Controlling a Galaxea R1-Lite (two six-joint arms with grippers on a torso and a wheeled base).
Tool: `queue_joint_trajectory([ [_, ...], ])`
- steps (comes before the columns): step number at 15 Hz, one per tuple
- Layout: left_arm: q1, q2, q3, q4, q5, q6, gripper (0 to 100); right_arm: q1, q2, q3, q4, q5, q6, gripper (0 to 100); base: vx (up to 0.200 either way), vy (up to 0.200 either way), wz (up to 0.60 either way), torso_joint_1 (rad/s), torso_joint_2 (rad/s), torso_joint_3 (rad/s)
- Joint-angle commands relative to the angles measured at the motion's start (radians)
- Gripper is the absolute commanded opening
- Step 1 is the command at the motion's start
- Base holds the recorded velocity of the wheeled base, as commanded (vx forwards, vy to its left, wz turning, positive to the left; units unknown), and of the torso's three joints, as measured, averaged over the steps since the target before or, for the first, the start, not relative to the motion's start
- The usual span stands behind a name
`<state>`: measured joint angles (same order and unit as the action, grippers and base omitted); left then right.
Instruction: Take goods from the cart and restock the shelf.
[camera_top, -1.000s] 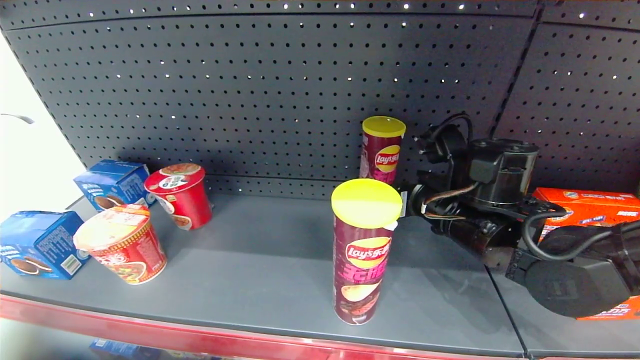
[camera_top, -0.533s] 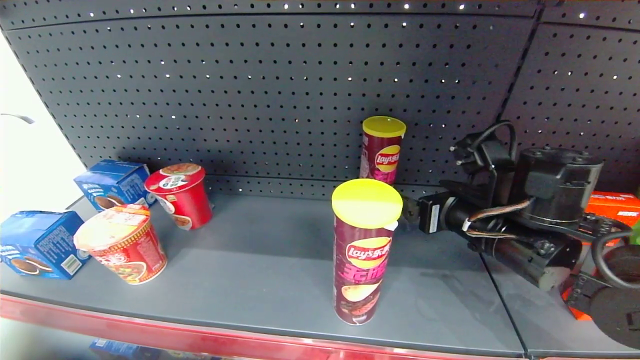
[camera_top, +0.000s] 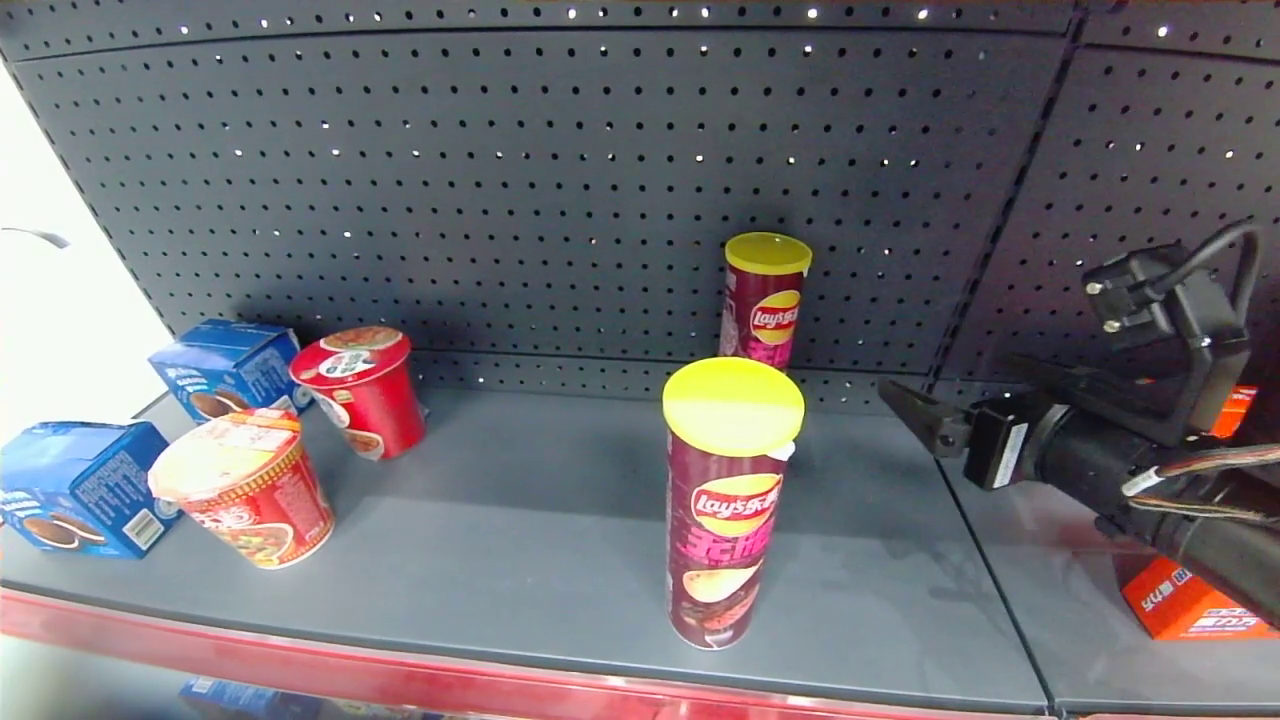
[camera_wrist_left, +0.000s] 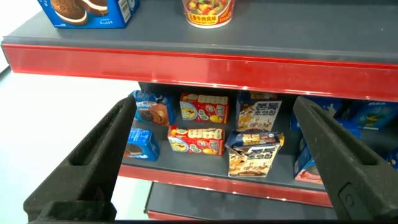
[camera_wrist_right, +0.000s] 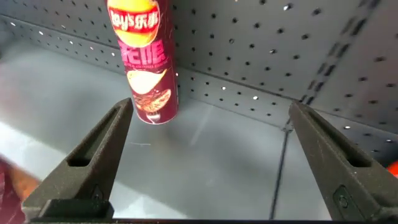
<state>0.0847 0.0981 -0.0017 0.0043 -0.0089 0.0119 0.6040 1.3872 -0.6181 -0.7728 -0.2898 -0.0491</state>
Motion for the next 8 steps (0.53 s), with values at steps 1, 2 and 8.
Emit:
queue_joint_trajectory([
  [1,0.0,0.002,0.0,-0.001,0.0,0.0,100,-0.055,-0.243,-0.014,0.181,0.049,-0.005,100,0.0,0.0,0.0,0.0,0.0,0.0],
  [2,0.0,0.002,0.0,-0.001,0.0,0.0,100,-0.086,-0.283,-0.011,0.221,0.049,-0.003,100,0.0,0.0,0.0,0.0,0.0,0.0],
  [8,0.0,0.002,0.0,0.0,0.0,0.0,100,-0.386,-0.777,0.21,0.357,0.141,-0.063,100,0.0,0.0,0.0,0.0,0.0,0.0],
])
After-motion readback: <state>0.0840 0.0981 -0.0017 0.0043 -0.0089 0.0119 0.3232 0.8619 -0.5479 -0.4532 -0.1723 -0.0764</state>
